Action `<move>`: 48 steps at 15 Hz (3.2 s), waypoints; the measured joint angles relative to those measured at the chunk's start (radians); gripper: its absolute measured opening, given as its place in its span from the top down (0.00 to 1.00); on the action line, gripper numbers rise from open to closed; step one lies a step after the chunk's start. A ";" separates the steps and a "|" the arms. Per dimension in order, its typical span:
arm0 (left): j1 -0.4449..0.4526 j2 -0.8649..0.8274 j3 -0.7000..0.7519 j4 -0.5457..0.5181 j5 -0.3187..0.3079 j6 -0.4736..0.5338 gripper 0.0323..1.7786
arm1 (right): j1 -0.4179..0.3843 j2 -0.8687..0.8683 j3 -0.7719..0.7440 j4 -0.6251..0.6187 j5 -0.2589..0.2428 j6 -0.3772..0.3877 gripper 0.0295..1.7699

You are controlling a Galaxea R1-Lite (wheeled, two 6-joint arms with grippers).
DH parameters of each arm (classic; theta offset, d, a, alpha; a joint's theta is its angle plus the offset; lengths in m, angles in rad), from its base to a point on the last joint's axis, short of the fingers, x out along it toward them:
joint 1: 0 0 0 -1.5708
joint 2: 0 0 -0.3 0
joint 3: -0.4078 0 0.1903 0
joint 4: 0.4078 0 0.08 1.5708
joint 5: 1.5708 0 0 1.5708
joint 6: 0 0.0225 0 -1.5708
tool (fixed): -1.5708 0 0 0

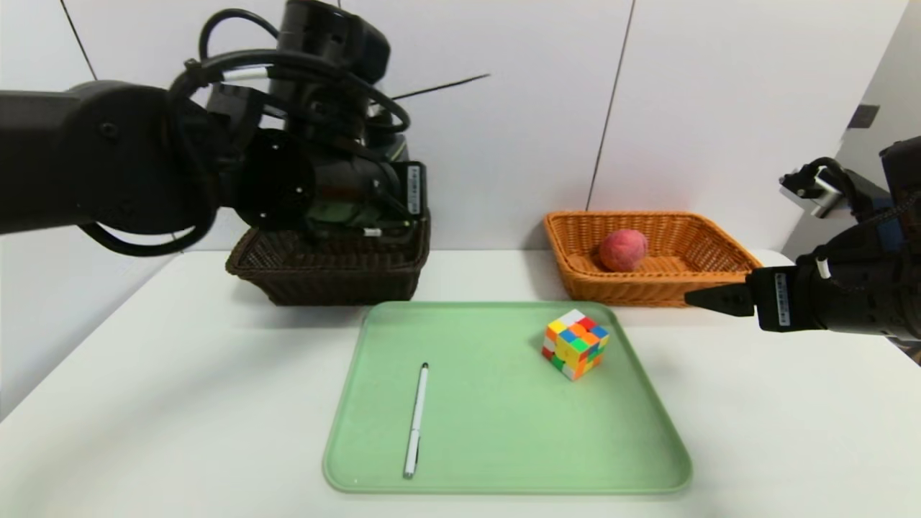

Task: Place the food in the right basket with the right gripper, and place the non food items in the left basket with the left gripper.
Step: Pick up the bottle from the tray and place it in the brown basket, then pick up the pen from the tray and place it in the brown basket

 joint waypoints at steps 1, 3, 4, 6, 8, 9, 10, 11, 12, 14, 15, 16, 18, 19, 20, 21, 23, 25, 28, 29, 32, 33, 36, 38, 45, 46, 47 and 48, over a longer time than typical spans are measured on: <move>0.060 -0.005 -0.011 0.004 -0.030 0.008 0.66 | 0.000 0.003 -0.001 0.000 -0.001 0.000 0.04; 0.169 -0.002 -0.030 0.006 -0.087 0.021 0.66 | 0.000 0.010 -0.002 0.000 -0.004 0.000 0.04; 0.221 0.006 -0.037 0.006 -0.114 0.024 0.66 | 0.000 0.015 -0.007 -0.001 -0.004 0.000 0.04; 0.298 0.038 -0.043 0.001 -0.144 0.031 0.66 | 0.000 0.027 -0.023 -0.001 -0.004 0.000 0.04; 0.355 0.087 -0.045 -0.008 -0.150 0.047 0.66 | 0.001 0.039 -0.032 -0.001 -0.005 0.000 0.04; 0.376 0.114 -0.046 -0.016 -0.151 0.050 0.66 | 0.001 0.044 -0.034 -0.001 -0.005 0.000 0.04; 0.394 0.141 -0.046 -0.029 -0.151 0.050 0.66 | 0.001 0.048 -0.035 0.000 -0.005 0.000 0.04; 0.410 0.166 -0.046 -0.047 -0.152 0.050 0.66 | 0.001 0.050 -0.035 0.000 -0.005 0.000 0.04; 0.420 0.186 -0.046 -0.064 -0.152 0.051 0.66 | 0.001 0.052 -0.035 0.000 -0.005 0.000 0.04; 0.433 0.223 -0.047 -0.072 -0.151 0.052 0.66 | 0.000 0.055 -0.036 0.000 -0.005 0.000 0.04; 0.437 0.240 -0.048 -0.074 -0.151 0.051 0.66 | 0.000 0.056 -0.036 -0.001 -0.005 0.000 0.04; 0.442 0.256 -0.051 -0.079 -0.151 0.050 0.66 | 0.000 0.058 -0.036 -0.001 -0.004 0.000 0.04; 0.447 0.281 -0.052 -0.081 -0.150 0.048 0.66 | -0.001 0.062 -0.036 -0.001 -0.006 0.000 0.04; 0.449 0.293 -0.053 -0.090 -0.150 0.049 0.66 | -0.001 0.064 -0.037 0.000 -0.006 0.000 0.04; 0.449 0.302 -0.054 -0.095 -0.150 0.050 0.66 | -0.002 0.066 -0.038 0.000 -0.006 0.000 0.04; 0.450 0.310 -0.055 -0.096 -0.150 0.050 0.66 | -0.002 0.069 -0.042 -0.001 -0.006 0.000 0.04; 0.454 0.326 -0.059 -0.096 -0.149 0.050 0.66 | -0.002 0.075 -0.048 -0.001 -0.005 0.000 0.04; 0.457 0.342 -0.061 -0.096 -0.148 0.051 0.66 | -0.002 0.080 -0.050 -0.001 -0.004 0.000 0.04; 0.462 0.364 -0.067 -0.096 -0.147 0.051 0.66 | -0.003 0.087 -0.051 -0.001 -0.005 0.000 0.04; 0.463 0.372 -0.076 -0.096 -0.147 0.051 0.66 | -0.004 0.089 -0.051 -0.001 -0.005 -0.001 0.04; 0.463 0.390 -0.104 -0.095 -0.146 0.054 0.66 | -0.005 0.093 -0.052 -0.001 -0.005 -0.003 0.04; 0.464 0.396 -0.113 -0.096 -0.144 0.055 0.66 | -0.005 0.094 -0.053 -0.001 -0.005 -0.003 0.04; 0.463 0.406 -0.120 -0.096 -0.143 0.056 0.50 | -0.005 0.097 -0.053 -0.001 -0.005 -0.003 0.04; 0.464 0.408 -0.120 -0.096 -0.144 0.056 0.40 | -0.005 0.097 -0.053 -0.001 -0.003 -0.003 0.04; 0.463 0.320 -0.114 -0.083 -0.139 0.073 0.19 | -0.005 0.096 -0.053 -0.001 -0.003 -0.002 0.04; 0.462 0.275 -0.111 -0.076 -0.137 0.091 0.17 | -0.005 0.096 -0.053 -0.001 -0.003 -0.002 0.04; 0.462 0.231 -0.109 -0.061 -0.135 0.108 0.16 | -0.005 0.096 -0.053 -0.001 -0.003 -0.002 0.04; 0.462 0.182 -0.107 -0.039 -0.136 0.124 0.14 | -0.005 0.096 -0.053 -0.001 -0.003 -0.002 0.04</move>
